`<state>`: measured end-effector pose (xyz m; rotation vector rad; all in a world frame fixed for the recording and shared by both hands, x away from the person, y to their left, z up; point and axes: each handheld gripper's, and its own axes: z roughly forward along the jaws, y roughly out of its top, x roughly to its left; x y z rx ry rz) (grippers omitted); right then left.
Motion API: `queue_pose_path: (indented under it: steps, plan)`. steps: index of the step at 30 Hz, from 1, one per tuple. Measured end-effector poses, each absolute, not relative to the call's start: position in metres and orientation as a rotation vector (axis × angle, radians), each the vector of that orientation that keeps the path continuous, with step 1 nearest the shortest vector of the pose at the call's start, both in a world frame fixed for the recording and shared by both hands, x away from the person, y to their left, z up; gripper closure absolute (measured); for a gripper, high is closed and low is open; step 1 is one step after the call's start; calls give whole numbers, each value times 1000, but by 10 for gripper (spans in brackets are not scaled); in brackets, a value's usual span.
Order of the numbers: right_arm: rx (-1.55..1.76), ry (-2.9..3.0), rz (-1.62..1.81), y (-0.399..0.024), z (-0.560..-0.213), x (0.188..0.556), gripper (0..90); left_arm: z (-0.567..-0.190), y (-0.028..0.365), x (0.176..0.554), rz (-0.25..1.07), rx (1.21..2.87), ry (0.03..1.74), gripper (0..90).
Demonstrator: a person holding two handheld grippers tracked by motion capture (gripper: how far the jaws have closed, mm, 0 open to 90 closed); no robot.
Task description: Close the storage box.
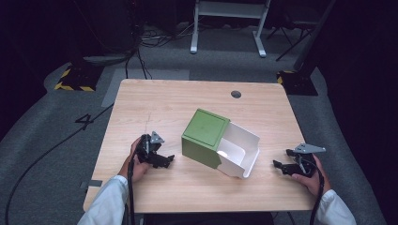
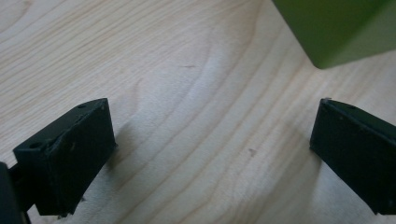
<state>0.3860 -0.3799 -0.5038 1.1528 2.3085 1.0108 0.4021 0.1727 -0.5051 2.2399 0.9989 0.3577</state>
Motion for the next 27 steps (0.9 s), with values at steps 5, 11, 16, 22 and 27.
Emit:
queue_pose_path:
  steps: [5, 11, 16, 22, 27]
  plan:
    - [1130, 2321, 1009, -381, -503, 383, 180, -505, 172, 395, 334, 2260, 940, 1]
    - [1069, 2357, 998, -371, -496, 378, 221, -505, 172, 389, 311, 2272, 893, 1]
    - [1007, 2378, 1030, -355, -488, 373, 227, -505, 173, 389, 307, 2284, 869, 1]
    - [958, 2379, 1085, -340, -479, 367, 230, -505, 173, 389, 307, 2284, 869, 1]
    - [919, 2383, 1097, -331, -476, 364, 238, -505, 173, 389, 309, 2285, 867, 2]
